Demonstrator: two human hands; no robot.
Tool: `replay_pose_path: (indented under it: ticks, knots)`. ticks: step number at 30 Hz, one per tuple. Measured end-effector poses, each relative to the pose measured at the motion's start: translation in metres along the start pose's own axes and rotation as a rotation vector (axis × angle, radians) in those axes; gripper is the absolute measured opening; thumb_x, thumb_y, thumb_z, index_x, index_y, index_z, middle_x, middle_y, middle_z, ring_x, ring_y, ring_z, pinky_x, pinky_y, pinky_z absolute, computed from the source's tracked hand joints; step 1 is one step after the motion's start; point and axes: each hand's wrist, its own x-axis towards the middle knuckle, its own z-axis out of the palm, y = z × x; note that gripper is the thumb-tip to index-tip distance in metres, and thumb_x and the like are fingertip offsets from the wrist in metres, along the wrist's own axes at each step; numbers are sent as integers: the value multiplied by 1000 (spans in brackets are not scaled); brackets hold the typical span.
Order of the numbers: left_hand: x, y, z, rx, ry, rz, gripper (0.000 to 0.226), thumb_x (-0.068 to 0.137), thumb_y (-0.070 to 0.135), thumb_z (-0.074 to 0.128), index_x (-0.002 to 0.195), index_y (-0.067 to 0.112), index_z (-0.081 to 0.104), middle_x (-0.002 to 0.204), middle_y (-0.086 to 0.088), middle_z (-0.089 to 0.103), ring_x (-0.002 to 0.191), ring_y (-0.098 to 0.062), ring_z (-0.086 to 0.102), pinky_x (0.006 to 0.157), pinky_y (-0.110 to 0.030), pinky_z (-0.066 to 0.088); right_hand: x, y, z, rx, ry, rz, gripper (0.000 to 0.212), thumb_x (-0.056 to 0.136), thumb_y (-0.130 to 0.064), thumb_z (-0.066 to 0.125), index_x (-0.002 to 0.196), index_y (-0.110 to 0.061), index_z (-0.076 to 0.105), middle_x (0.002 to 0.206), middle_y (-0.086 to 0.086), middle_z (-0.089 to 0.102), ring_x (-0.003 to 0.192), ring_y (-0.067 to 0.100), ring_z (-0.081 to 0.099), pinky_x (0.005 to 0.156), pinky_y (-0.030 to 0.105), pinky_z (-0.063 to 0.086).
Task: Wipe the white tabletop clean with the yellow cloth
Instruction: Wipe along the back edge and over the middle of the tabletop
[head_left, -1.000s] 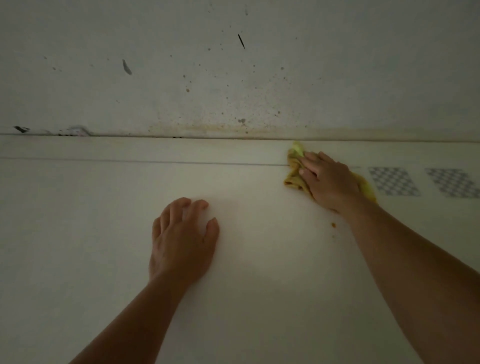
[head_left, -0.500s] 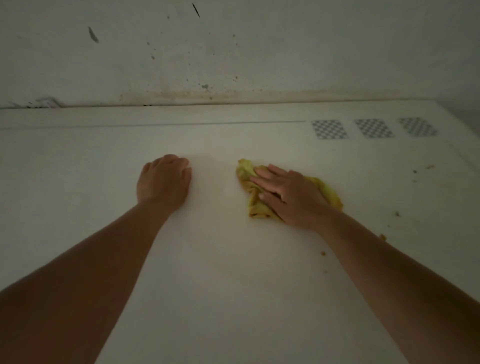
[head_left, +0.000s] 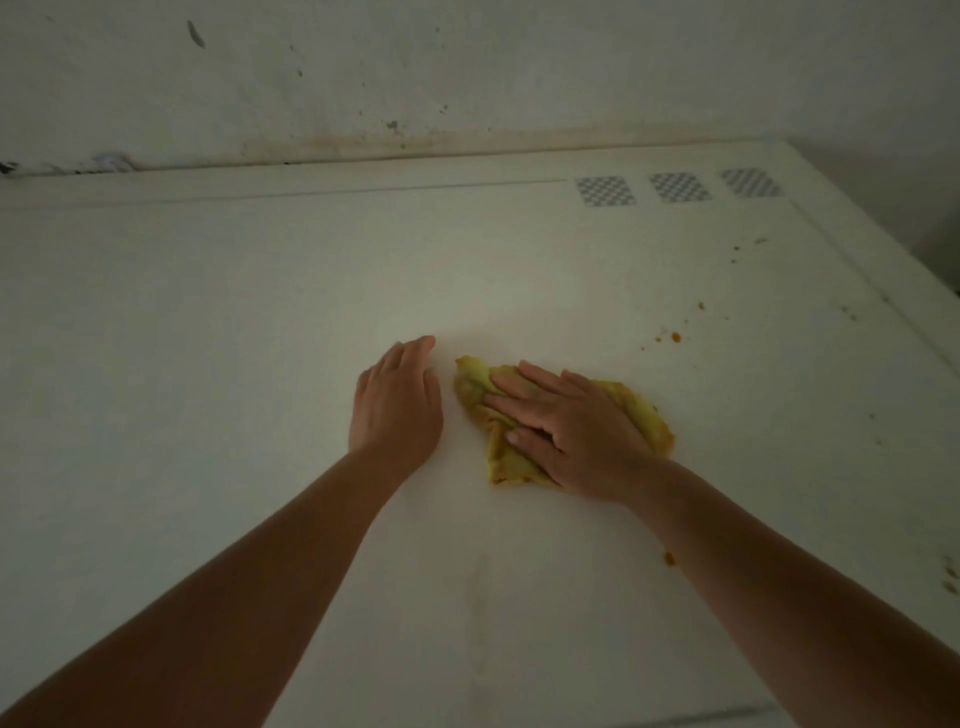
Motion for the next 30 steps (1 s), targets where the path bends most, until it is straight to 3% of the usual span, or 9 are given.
replay_pose_path:
  ticks: [5,11,15,30]
  knots:
    - [-30,5,-2,-50,-45,18,43,89,7,36,132,8,42,137,-17,48,130,-33,38,109,-47,28,-48,-32,9,18,-30,-32,54,89,-51,20,139,-36,34,150,-16,27,141,10,12,111,35,7]
    - [-54,10,-4,-6,-69,49,42,91,9,34,133,11,41,138,-14,48,131,-29,37,110,-46,25,-87,-61,20,17,-78,-100,56,90,-58,14,139,-37,32,151,-17,25,142,9,9,112,35,4]
    - [-64,15,-4,-7,-68,47,42,90,8,36,131,11,43,135,-13,50,127,-30,41,109,-45,27,-110,-74,23,69,-76,-122,47,92,-48,27,137,-37,38,149,-19,27,141,7,9,111,34,2]
    - [-84,48,9,-22,-93,99,41,91,12,37,131,11,41,137,-12,47,129,-28,37,108,-38,23,-167,-54,14,85,-47,-27,47,94,-53,26,136,-38,37,148,-24,24,141,2,8,113,33,6]
